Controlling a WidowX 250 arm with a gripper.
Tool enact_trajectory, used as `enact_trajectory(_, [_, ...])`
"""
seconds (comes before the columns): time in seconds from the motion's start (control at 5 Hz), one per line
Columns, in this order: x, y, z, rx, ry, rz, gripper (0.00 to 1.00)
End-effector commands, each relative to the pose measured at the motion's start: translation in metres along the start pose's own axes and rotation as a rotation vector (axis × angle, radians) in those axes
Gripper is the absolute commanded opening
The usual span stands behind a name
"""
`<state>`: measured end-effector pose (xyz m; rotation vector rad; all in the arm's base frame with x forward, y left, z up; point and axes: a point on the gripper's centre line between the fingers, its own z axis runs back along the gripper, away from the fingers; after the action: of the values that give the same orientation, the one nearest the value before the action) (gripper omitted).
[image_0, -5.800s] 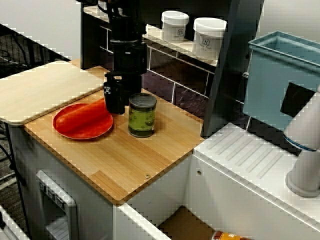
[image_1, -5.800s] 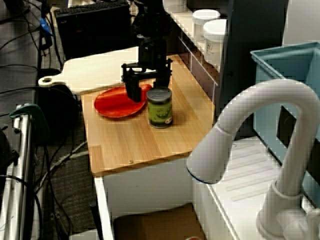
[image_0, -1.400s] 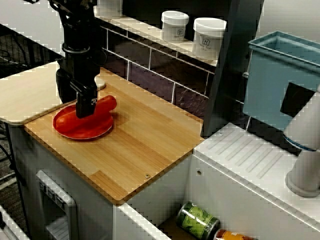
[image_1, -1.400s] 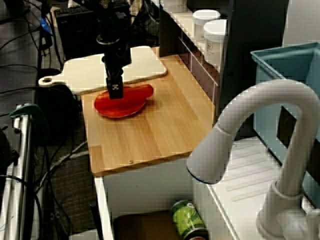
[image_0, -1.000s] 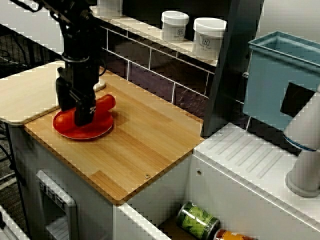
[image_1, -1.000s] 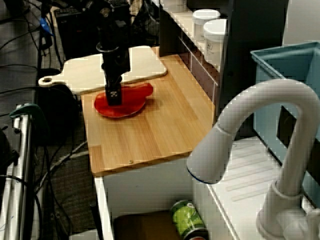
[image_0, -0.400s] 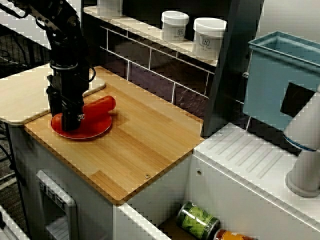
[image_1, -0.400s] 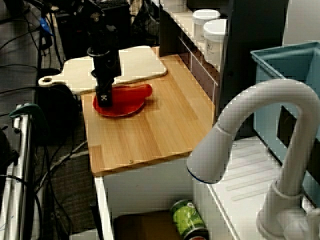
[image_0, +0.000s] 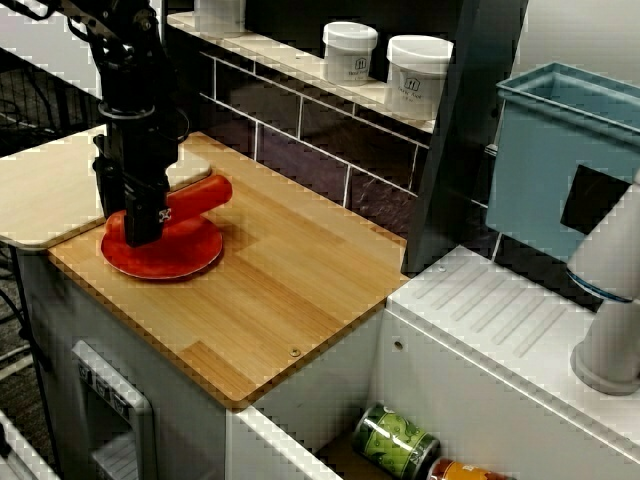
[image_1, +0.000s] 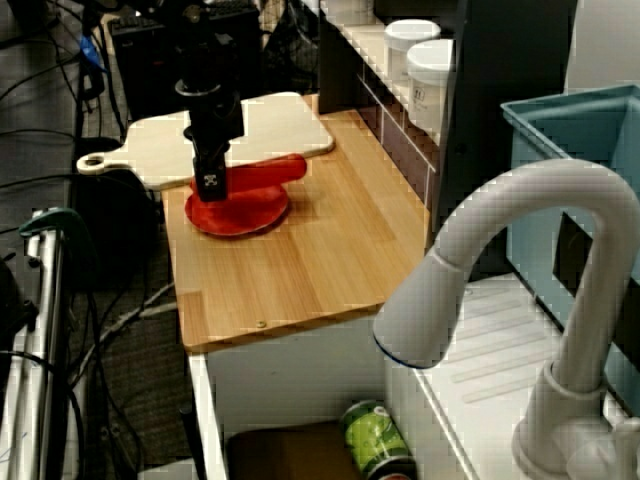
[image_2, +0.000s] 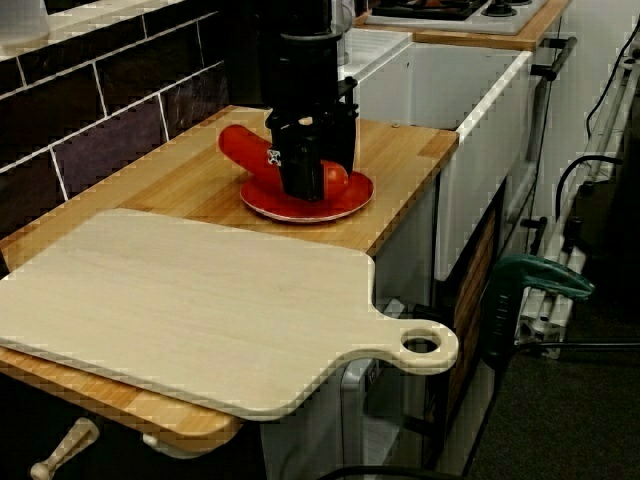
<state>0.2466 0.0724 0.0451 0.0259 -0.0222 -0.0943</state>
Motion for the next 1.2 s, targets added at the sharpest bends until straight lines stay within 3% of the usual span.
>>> enact_trajectory(0.0, [-0.005,0.003,0.043,0.006,-0.085,0.026,0.0])
enact_trajectory(0.4, [-0.019,0.039,0.042,-0.02,-0.093,0.082,0.0])
enact_trajectory(1.0, [-0.01,0.113,0.016,0.068,-0.059,0.206,0.0])
